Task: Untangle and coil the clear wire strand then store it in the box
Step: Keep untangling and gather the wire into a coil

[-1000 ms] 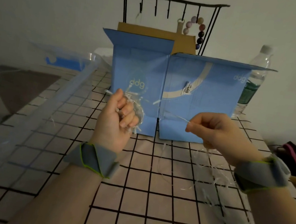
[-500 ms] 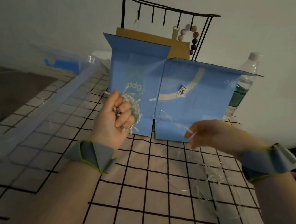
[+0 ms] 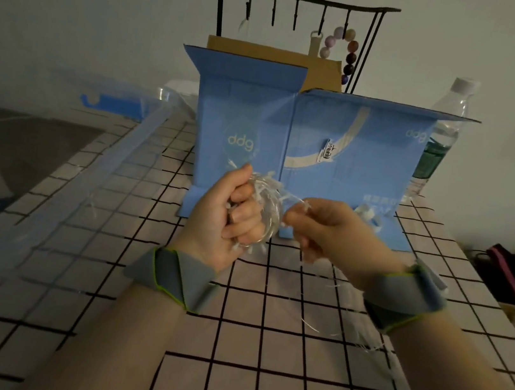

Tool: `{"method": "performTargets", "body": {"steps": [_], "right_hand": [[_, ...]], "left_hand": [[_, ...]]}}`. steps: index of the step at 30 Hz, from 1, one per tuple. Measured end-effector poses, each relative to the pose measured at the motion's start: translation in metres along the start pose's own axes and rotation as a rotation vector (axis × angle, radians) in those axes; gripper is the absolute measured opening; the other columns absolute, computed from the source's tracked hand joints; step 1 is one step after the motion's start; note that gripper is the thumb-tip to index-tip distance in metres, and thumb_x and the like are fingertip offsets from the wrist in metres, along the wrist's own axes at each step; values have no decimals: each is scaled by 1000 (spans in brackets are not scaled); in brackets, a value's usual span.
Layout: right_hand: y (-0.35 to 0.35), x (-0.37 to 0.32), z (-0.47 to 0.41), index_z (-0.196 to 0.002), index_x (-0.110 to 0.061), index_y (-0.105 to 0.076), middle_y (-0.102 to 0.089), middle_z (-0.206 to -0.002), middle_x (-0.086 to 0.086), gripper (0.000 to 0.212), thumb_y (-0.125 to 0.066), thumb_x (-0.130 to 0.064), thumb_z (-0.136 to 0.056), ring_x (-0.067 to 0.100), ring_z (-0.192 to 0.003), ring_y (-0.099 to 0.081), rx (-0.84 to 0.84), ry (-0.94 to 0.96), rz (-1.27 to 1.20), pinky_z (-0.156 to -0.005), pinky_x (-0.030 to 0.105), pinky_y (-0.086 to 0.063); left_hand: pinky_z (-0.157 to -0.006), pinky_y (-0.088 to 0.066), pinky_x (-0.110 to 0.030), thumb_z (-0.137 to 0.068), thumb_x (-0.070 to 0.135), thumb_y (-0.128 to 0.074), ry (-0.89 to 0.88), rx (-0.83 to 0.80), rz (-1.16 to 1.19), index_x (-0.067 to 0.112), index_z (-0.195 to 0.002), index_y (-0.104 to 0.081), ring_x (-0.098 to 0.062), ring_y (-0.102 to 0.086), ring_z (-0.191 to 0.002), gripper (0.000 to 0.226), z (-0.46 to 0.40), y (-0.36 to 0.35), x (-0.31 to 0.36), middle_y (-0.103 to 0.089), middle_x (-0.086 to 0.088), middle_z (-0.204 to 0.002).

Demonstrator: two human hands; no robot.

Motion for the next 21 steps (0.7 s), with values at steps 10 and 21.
{"method": "performTargets", "body": {"steps": [10, 21], "right_hand": [[-12, 47, -10, -53, -22, -42, -43, -54, -8, 43, -44, -32, -95, 7, -51, -40, -60, -83, 594, -50, 17, -31], [-53, -1, 21, -99, -13, -46, -63, -94, 9, 19, -35, -29, -96, 32, -82, -59, -34, 299, 1119, -59, 35, -39]], "left_hand": [[-69, -58, -26, -80, 35, -55, -32, -229, 182, 14, -49, -48, -19, -71, -84, 38, 8, -27, 8, -73, -14, -93], [-83, -45, -13, -100, 28, -28, -184, 176, -501, 13, -74, -48, -8, -56, -114, 36, -3, 4, -6, -62, -5, -123]]}}
Point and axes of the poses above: each hand's wrist, its own z-axis away from the middle knuckle, its own y-axis out of the back of the hand, x = y × z, the point moved 10 cm from there along -z, towards the middle knuckle
